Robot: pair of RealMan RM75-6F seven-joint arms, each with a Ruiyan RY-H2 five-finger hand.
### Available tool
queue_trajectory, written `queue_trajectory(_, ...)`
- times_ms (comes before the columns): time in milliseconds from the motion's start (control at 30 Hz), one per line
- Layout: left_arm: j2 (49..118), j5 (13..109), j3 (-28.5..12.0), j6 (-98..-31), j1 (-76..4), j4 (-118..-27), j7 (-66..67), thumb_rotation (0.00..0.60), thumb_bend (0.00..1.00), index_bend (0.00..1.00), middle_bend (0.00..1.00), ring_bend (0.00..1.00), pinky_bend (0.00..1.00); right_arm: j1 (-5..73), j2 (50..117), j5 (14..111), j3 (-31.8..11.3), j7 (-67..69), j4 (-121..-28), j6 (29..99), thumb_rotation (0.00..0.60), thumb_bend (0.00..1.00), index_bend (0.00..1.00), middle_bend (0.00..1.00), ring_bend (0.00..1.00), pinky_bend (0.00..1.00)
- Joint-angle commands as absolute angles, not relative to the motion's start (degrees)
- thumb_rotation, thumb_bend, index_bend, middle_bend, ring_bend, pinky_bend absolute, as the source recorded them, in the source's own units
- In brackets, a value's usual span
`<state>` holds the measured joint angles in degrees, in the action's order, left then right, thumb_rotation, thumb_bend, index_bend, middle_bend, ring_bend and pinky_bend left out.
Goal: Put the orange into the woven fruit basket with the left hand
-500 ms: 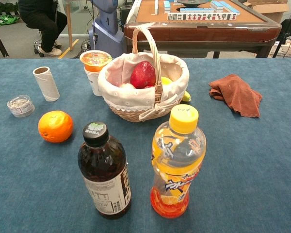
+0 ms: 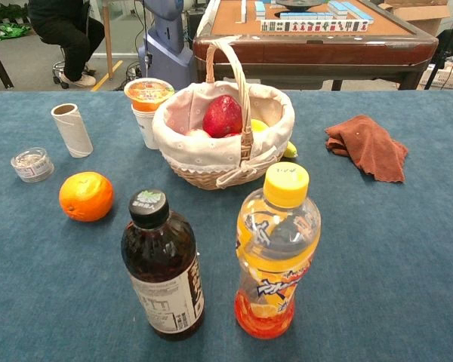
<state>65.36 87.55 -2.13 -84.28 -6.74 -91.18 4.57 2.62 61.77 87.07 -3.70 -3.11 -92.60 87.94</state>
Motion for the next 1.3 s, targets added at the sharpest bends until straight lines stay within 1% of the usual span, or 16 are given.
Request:
queue_trajectory(33, 65.3, 88.56, -2.16, -83.26, -7.82, -89.99, 2.11, 0.6, 0.25, 0.23, 0.26, 0.21, 0.18, 2.7, 61.18, 87.33, -3.97, -3.27, -93.02, 88.24, 0.6, 0.21, 0.32, 0.31, 0.29, 0.34)
queue_trajectory(267, 65.15, 91.07, -2.13, -78.33, -12.17, -85.55, -7.01, 0.6, 0.25, 0.23, 0.26, 0.21, 0.18, 3.3, 58.29, 87.57, -5.38, -4.17, -95.27, 88.98, 0.6, 0.21, 0.32, 0.31, 0.29, 0.34)
queue_trajectory(367, 65.74, 93.17, -2.24, -77.28, -14.38, -83.3, -11.23, 0.6, 0.25, 0.23, 0.26, 0.21, 0.18, 3.5, 57.22, 87.74, -5.76, -5.03, -96.53, 89.19, 0.6, 0.21, 0.32, 0.31, 0.29, 0.34)
queue_trajectory(567, 69.77, 99.62, -2.11, -76.48, -20.66, -73.56, -21.76, 0.6, 0.25, 0.24, 0.26, 0.21, 0.18, 3.59, 56.35, 88.52, -5.25, -5.8, -98.4, 88.79, 0.6, 0.21, 0.32, 0.31, 0.29, 0.34)
queue_trajectory(767, 73.46, 104.3, -1.24, -76.45, -25.97, -66.32, -26.08, 0.6, 0.25, 0.23, 0.25, 0.21, 0.18, 3.02, 55.84, 88.46, -4.93, -6.57, -99.27, 89.28, 0.6, 0.21, 0.32, 0.31, 0.29, 0.35)
queue_trajectory(900, 74.11, 106.31, 0.22, -73.68, -29.22, -65.63, -25.48, 0.6, 0.25, 0.2, 0.21, 0.2, 0.18, 2.79, 55.55, 88.51, -4.95, -7.0, -99.73, 89.71, 0.6, 0.21, 0.32, 0.31, 0.29, 0.36)
queue_trajectory(967, 73.63, 107.13, 1.19, -71.16, -30.9, -66.67, -24.29, 0.6, 0.25, 0.17, 0.15, 0.14, 0.18, 2.76, 55.52, 88.55, -4.89, -7.09, -99.87, 89.69, 0.6, 0.21, 0.32, 0.31, 0.29, 0.36)
queue_trajectory(1033, 73.41, 107.55, 1.67, -68.65, -32.67, -68.03, -22.08, 0.6, 0.25, 0.15, 0.11, 0.11, 0.18, 2.79, 55.6, 88.66, -4.74, -7.02, -99.89, 89.5, 0.6, 0.21, 0.32, 0.31, 0.29, 0.36)
queue_trajectory(1167, 73.92, 106.39, 1.64, -64.23, -35.28, -70.16, -18.98, 0.6, 0.25, 0.14, 0.1, 0.09, 0.18, 2.75, 55.84, 88.77, -4.55, -6.44, -99.51, 89.36, 0.6, 0.21, 0.32, 0.31, 0.29, 0.36)
queue_trajectory(1300, 75.29, 104.56, 1.29, -60.14, -37.68, -71.16, -16.48, 0.6, 0.25, 0.17, 0.1, 0.09, 0.18, 2.58, 55.96, 88.6, -4.54, -5.63, -98.78, 89.51, 0.6, 0.21, 0.32, 0.31, 0.29, 0.36)
